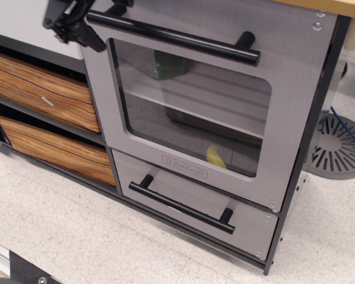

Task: Open oven

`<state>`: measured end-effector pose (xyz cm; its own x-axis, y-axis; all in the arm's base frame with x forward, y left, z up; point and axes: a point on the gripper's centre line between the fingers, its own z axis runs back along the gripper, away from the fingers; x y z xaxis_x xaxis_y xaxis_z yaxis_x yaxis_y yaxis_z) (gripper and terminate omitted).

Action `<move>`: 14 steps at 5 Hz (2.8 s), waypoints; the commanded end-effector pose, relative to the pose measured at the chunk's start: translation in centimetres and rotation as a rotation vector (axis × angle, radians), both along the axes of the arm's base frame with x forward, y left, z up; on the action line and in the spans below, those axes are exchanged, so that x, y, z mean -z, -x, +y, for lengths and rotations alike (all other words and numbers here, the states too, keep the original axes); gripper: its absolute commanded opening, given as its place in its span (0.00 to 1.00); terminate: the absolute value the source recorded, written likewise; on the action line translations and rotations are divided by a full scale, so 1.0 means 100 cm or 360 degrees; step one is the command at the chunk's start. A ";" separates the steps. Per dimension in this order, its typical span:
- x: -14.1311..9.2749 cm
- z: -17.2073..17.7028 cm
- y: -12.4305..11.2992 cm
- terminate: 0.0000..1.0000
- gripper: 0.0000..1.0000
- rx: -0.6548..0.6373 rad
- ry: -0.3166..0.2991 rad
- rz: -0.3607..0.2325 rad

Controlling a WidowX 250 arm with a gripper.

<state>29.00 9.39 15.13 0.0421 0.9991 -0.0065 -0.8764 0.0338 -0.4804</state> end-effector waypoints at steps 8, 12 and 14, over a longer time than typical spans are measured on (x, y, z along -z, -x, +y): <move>-0.015 -0.016 0.053 0.00 1.00 0.0460 0.0028 0.0098; 0.070 0.055 0.063 0.00 1.00 0.1544 -0.0683 0.0354; 0.068 0.090 0.065 0.00 1.00 0.1581 -0.0692 0.0358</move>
<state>22.19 16.52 6.90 0.8739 0.4493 0.1856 -0.4375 0.8934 -0.1024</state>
